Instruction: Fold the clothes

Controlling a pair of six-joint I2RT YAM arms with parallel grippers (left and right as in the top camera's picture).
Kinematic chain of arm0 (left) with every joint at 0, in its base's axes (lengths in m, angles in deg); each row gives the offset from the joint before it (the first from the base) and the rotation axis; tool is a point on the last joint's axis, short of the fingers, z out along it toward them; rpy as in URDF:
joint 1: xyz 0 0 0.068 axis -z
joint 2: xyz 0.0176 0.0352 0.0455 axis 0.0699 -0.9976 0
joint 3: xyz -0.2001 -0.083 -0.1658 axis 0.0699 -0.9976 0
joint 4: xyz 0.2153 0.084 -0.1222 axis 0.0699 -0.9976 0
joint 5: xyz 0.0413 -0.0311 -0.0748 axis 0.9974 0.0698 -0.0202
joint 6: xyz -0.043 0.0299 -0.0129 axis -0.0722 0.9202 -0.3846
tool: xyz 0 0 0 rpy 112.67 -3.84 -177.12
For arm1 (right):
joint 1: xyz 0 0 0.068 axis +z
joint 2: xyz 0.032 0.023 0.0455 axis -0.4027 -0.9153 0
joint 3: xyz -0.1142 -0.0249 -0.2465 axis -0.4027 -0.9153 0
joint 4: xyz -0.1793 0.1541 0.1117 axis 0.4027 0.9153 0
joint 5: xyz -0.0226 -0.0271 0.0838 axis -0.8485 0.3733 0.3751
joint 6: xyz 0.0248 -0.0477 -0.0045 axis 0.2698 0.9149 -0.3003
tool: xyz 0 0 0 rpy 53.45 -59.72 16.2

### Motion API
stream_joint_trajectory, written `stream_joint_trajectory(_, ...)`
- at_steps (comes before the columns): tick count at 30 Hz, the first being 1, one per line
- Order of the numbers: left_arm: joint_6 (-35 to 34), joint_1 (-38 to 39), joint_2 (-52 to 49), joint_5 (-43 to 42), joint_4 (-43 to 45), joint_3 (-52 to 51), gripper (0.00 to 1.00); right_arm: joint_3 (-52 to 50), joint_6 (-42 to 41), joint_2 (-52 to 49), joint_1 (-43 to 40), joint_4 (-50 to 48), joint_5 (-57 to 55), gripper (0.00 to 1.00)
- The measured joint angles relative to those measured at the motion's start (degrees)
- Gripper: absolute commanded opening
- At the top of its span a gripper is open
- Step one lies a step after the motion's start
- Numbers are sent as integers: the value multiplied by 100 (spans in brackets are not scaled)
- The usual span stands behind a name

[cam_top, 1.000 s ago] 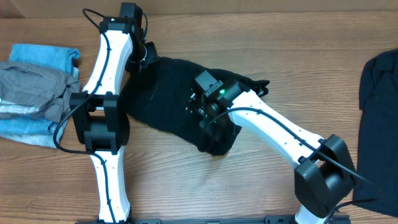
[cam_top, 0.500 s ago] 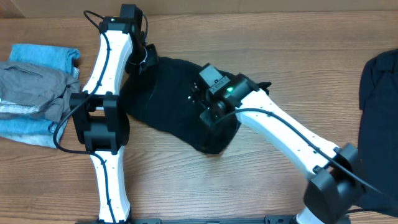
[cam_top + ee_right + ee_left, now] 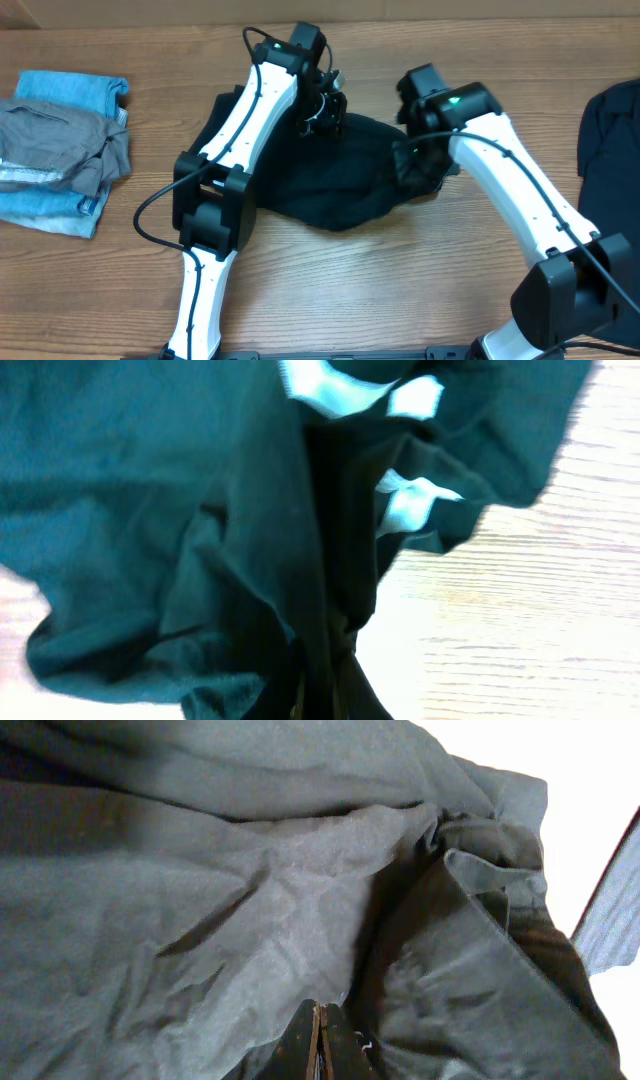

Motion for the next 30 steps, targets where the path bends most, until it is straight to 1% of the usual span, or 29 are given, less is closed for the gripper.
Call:
stream_joint_trajectory(1, -35, 15, 0, 35, 44, 0, 4, -7, -90, 0, -164, -76, 11, 4)
stream_joint_trajectory(4, -129, -2, 0, 133, 127, 0, 4, -42, -282, 0, -1071, -411, 118, 4)
stream_joint_trajectory(7, -291, -2, 0, 166, 356, 0, 4, -66, -186, 0, -2179, -682, 509, 4)
stream_joint_trajectory(9, -487, 2, 0, 173, 592, 0, 4, -70, -20, 0, -2459, -706, 640, 4)
stream_joint_trajectory(11, -649, 48, 0, 175, 785, 0, 4, -72, 90, 0, -2562, -671, 721, 4)
stream_joint_trajectory(13, -914, 197, 0, 236, 1043, 0, 4, -83, 149, 0, -2535, -640, 754, 4)
stream_joint_trajectory(15, -1239, 350, 0, 348, 1102, 0, 4, -192, 212, 0, -2529, -614, 758, 4)
stream_joint_trajectory(18, -1572, 481, -9, 409, 1121, 0, 4, -278, 573, 0, -2531, -527, 931, 4)
stream_joint_trajectory(20, -1692, 538, -101, 426, 1143, 0, 4, -280, 669, 0, -2531, -518, 981, 4)
stream_joint_trajectory(23, -1749, 629, -511, 538, 1174, -2, 4, -280, 846, 0, -2450, -492, 1029, 4)
stream_joint_trajectory(26, -1812, 638, -911, 577, 1185, -2, 4, -28, 1191, 0, -2031, -184, 992, 4)
stream_joint_trajectory(30, -1832, 638, -979, 579, 1233, -2, 4, 612, 1545, 0, -1008, 131, 697, 4)
